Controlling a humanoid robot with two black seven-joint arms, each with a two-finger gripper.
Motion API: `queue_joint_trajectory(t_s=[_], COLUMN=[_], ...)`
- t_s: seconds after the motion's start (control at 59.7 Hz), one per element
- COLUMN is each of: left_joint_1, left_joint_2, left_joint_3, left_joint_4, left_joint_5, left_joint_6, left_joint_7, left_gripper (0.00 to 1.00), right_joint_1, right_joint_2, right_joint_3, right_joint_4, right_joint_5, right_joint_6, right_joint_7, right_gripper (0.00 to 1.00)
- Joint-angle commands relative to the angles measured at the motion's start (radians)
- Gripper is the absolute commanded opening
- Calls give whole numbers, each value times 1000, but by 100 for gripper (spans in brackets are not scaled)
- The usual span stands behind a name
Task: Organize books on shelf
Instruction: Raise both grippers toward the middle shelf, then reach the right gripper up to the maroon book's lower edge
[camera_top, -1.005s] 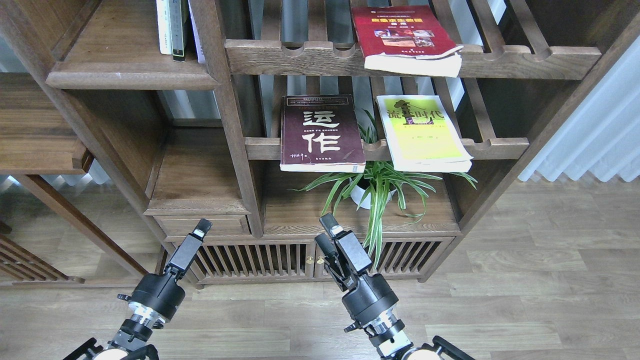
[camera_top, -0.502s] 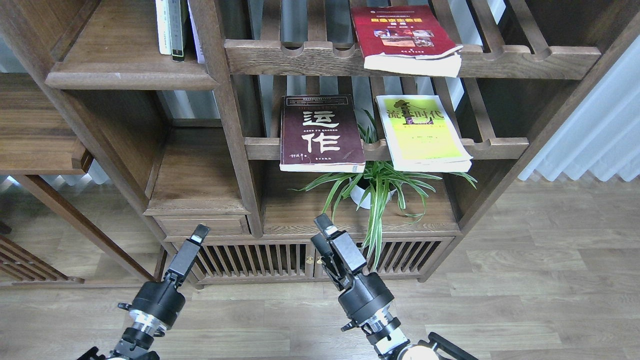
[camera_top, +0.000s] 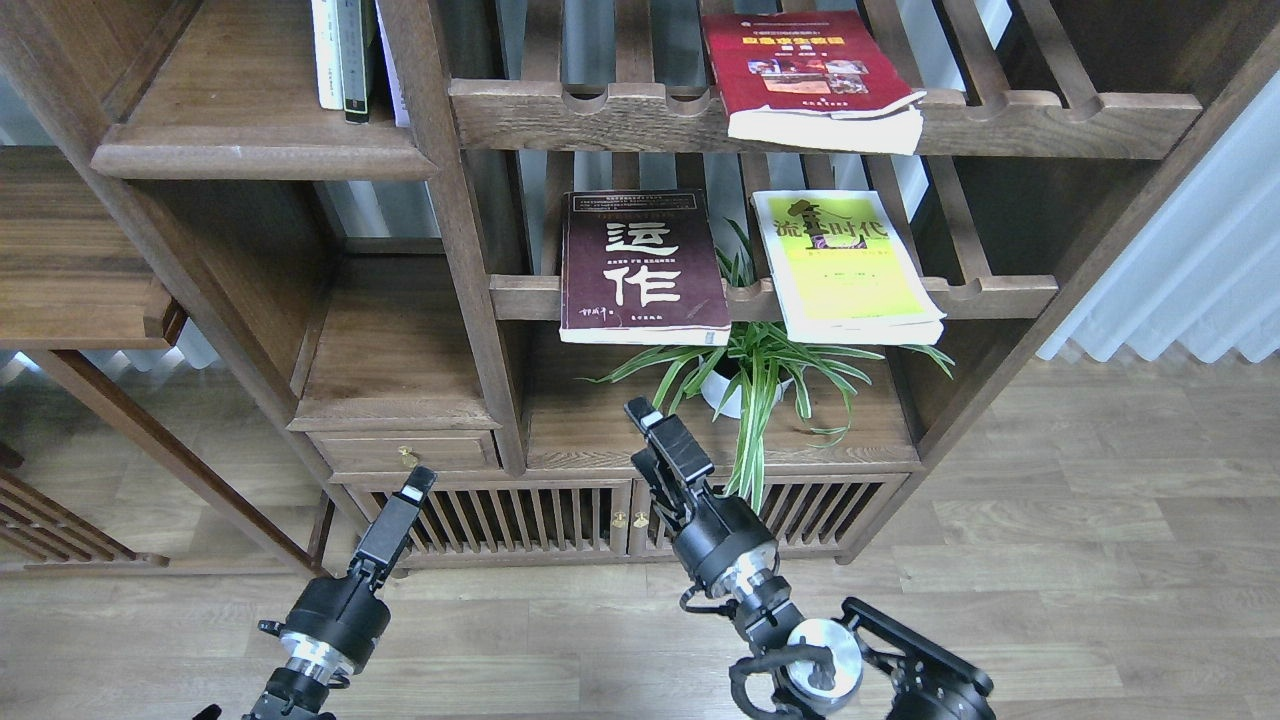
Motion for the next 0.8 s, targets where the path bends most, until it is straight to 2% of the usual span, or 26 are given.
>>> queue_joint_trajectory(t_s=[0.0,0.318,0.435,0.703,0.787], left_joint_1=[-4,-7,-7,4,10], left_joint_2=[0,-22,-22,-20,-20], left_joint_3=[0,3,3,-6,-9], left_joint_4=[17,44,44,44,45], left_joint_5=[-1,1,-1,-1,1], left_joint_6=[0,0,0,0,0], left_joint_7=[0,0,0,0,0], left_gripper=[100,100,100,100,100], right_joint_1=[73,186,226,240,248], right_joint_2=[0,0,0,0,0], right_joint_3=[3,3,3,3,3], right_joint_4=[-79,-147,-194,-199,-200], right_joint_5=[14,109,118,153,153], right_joint_6=[-1,-9,-68,-207,-208], right_joint_7=[1,0,0,-2,-3], right_gripper=[100,100,100,100,100])
